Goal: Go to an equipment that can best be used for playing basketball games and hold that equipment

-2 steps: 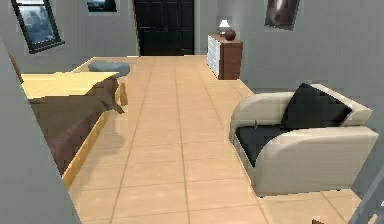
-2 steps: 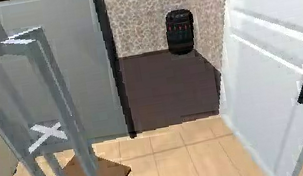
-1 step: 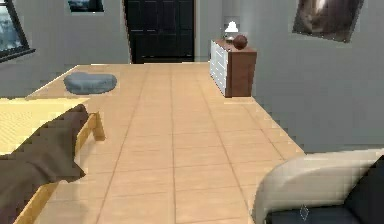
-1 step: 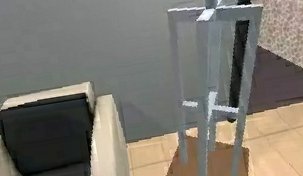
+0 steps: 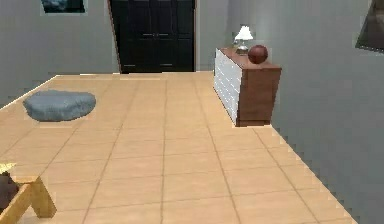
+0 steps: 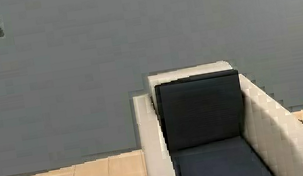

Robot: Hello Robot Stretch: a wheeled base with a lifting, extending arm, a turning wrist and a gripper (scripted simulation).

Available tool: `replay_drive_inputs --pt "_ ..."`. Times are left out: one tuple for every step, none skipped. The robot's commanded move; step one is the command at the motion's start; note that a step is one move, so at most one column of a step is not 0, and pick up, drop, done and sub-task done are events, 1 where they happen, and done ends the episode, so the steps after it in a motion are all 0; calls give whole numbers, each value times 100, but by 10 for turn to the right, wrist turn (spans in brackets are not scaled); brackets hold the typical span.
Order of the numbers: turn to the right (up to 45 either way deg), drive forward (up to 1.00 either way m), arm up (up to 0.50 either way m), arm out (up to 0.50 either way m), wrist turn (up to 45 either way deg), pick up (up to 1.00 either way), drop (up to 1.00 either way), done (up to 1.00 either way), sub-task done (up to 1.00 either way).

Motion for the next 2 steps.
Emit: replay_drive_inputs --pt "-120 0 0 0 0 0 0 0 0" --pt "0 10 0 0 0 0 0 0 0"
